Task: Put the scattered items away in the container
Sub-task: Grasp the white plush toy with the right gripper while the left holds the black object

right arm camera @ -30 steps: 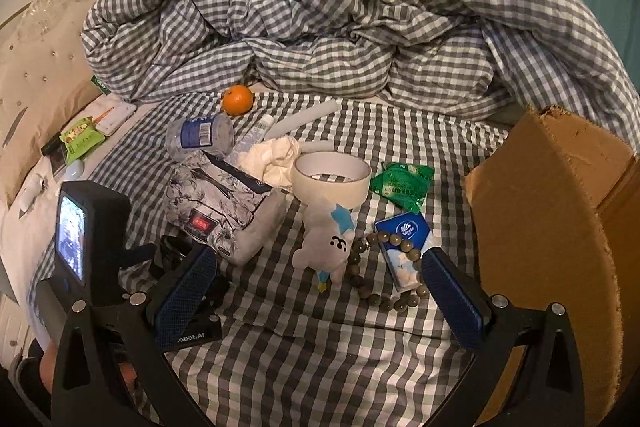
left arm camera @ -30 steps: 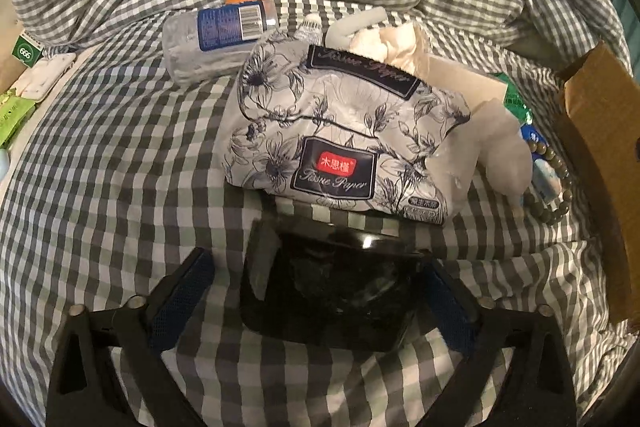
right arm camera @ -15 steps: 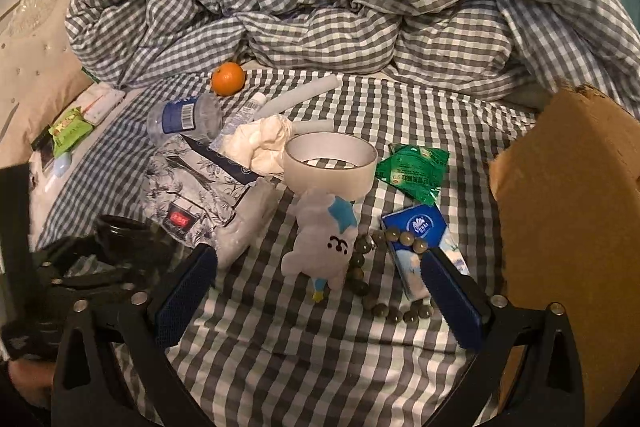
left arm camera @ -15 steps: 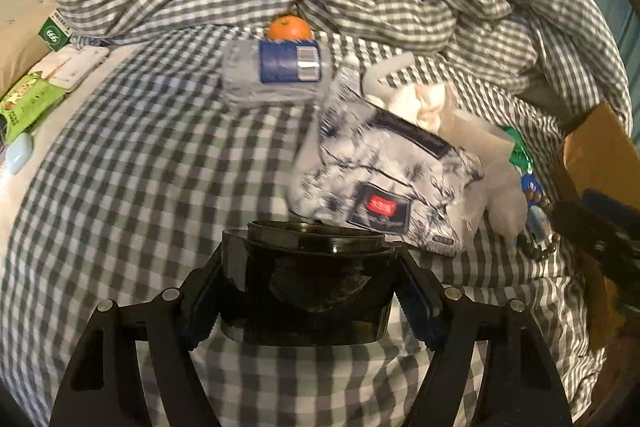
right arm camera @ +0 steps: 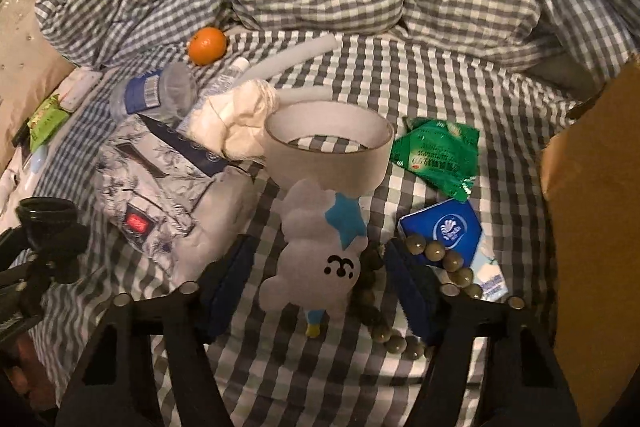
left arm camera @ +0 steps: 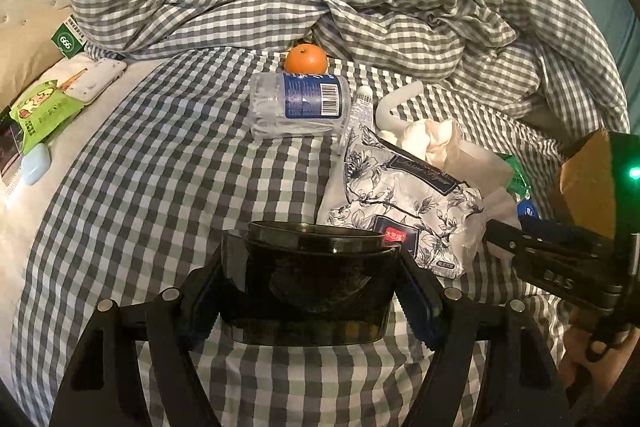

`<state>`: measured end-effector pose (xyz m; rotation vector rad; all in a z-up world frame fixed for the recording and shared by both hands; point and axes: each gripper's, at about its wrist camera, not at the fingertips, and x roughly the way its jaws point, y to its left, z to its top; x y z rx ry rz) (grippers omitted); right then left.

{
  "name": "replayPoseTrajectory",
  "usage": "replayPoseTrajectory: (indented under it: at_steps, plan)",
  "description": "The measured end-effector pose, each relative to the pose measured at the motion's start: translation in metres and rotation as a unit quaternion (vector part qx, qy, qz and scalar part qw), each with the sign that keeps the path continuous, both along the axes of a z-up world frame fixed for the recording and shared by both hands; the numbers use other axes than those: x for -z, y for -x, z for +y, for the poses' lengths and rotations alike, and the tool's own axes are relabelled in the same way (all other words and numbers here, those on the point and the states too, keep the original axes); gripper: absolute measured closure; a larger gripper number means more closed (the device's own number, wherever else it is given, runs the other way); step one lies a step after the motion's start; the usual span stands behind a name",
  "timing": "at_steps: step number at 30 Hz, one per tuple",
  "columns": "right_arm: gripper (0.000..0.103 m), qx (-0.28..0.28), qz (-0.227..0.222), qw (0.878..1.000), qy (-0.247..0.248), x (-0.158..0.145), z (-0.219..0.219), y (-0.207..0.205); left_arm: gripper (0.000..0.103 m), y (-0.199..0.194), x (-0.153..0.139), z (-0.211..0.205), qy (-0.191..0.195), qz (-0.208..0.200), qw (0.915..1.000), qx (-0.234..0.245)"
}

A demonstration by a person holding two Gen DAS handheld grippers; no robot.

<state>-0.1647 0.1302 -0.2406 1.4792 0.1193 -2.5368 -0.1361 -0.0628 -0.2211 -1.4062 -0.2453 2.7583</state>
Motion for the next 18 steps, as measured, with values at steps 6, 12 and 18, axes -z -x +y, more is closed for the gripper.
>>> replayPoseTrajectory:
  at_steps: [6,12,18]
  plan:
    - [0.052,-0.006,-0.010,1.000,-0.015,0.009,-0.006,0.007,0.025,-0.001,0.000,-0.004,0.001,-0.002,1.0000,-0.005]
    - [0.059,-0.014,-0.014,1.000,-0.010,0.017,-0.008,0.004,0.025,-0.004,-0.004,-0.002,0.002,0.001,1.0000,-0.004]
    - [0.060,-0.012,0.005,1.000,0.005,0.001,-0.003,-0.006,0.025,-0.007,-0.015,0.002,0.007,0.008,0.9999,-0.004]
